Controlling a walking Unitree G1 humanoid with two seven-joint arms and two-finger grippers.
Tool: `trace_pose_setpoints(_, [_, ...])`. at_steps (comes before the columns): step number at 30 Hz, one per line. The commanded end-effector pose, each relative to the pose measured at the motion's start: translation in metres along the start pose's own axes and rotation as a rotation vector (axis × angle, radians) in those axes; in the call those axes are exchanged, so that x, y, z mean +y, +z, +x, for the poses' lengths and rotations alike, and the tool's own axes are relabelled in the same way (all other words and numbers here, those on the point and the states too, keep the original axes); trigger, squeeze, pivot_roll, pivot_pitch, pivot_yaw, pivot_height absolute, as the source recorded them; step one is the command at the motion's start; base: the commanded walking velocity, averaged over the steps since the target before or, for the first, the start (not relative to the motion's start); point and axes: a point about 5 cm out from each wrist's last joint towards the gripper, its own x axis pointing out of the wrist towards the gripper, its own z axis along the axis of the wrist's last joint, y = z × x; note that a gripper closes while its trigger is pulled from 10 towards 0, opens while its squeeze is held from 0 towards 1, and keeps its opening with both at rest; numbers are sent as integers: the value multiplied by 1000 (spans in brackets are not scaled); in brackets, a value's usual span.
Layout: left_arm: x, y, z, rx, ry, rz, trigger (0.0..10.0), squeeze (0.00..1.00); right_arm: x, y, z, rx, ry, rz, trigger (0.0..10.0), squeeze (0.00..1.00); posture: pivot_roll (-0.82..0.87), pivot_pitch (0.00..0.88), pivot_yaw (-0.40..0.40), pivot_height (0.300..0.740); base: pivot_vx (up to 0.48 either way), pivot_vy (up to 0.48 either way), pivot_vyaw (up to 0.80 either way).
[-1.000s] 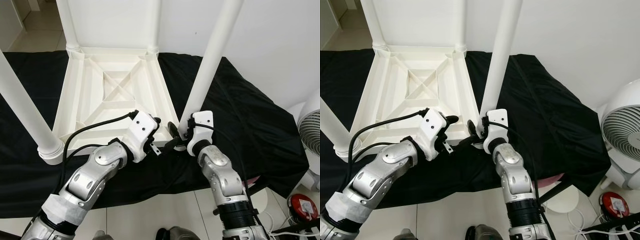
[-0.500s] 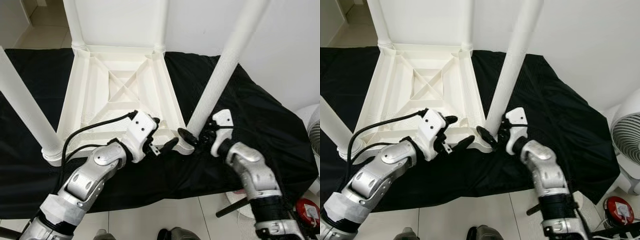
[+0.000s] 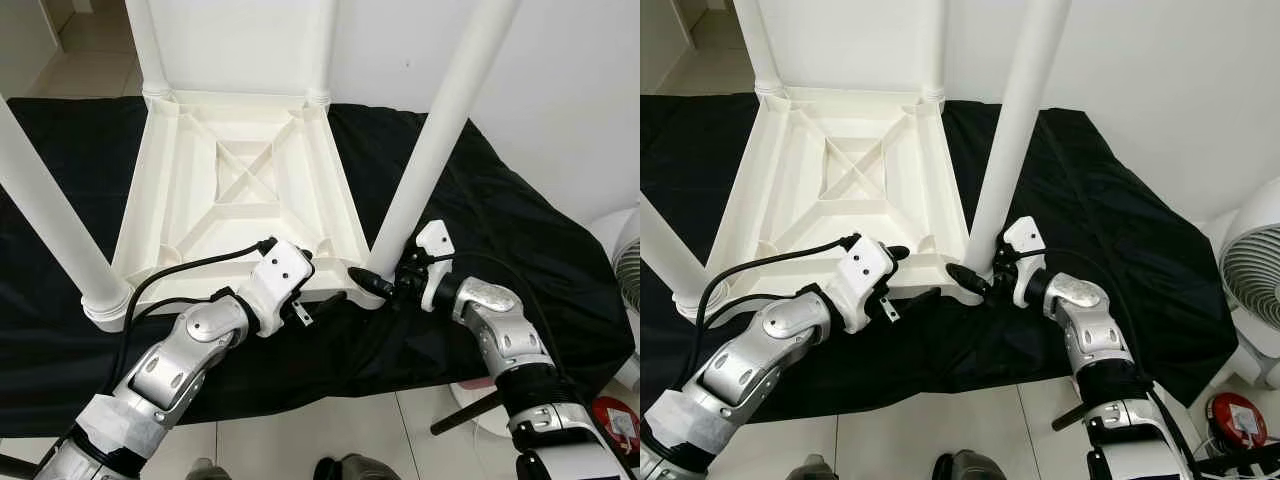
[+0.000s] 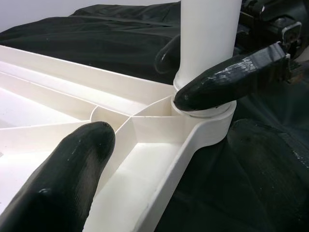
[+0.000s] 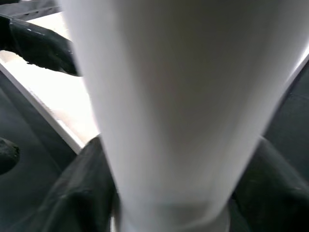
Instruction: Building children table
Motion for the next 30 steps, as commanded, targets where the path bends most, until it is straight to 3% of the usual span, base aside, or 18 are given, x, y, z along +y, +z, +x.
trace_pose_setpoints(1, [-7, -3, -1, 8, -133, 3, 10000, 0, 0, 0, 3, 9, 15, -7, 2863, 0, 113, 0, -102, 740, 0, 0, 0])
trace_pose_setpoints(2, [-5, -5, -1, 16, -116, 18, 10000, 0, -1, 0, 5, -2, 11, -3, 0, 0, 120, 0, -99, 740, 0, 0, 0])
trace_pose_setpoints(10, [4, -4, 3, 17, -59, 39, 10000, 0, 8, -9, 9, -49, -34, 23, 0, 0, 111, 0, -69, 740, 0, 0, 0])
trace_pose_setpoints(11, [5, -6, 5, 16, -41, 34, 10000, 0, 12, -13, 9, -40, -58, 23, 1882, 0, 109, 0, -71, 740, 0, 0, 0])
trace_pose_setpoints(12, [5, -6, 5, 16, -41, 34, 10000, 0, 12, -13, 9, -40, -58, 23, 1882, 0, 109, 0, -71, 740, 0, 0, 0])
trace_pose_setpoints(13, [6, -7, 6, 20, -24, 28, 10000, 0, 16, -16, 11, -39, -97, 30, 10000, 0, 106, 0, -76, 740, 0, 0, 0])
trace_pose_setpoints(17, [7, -9, 9, 17, 0, 18, 10000, 0, 20, -18, 16, -34, -198, 40, 10000, 0, 95, 0, -79, 740, 0, 0, 0])
trace_pose_setpoints(20, [6, -7, 11, -5, 21, 37, 10000, 0, 22, -17, 27, -18, -362, 70, 10000, 0, 84, 0, -80, 740, 0, 0, 0])
trace_pose_setpoints(27, [7, -7, 12, -8, 31, 42, 10000, 0, 29, -14, 36, -21, -439, 78, 10000, 0, 85, 0, -82, 740, 0, 0, 0])
trace_pose_setpoints(30, [9, -6, 11, -12, 33, 9, 10000, 0, 30, -13, 42, -20, -592, 122, 10000, 0, 86, 0, -83, 740, 0, 0, 0])
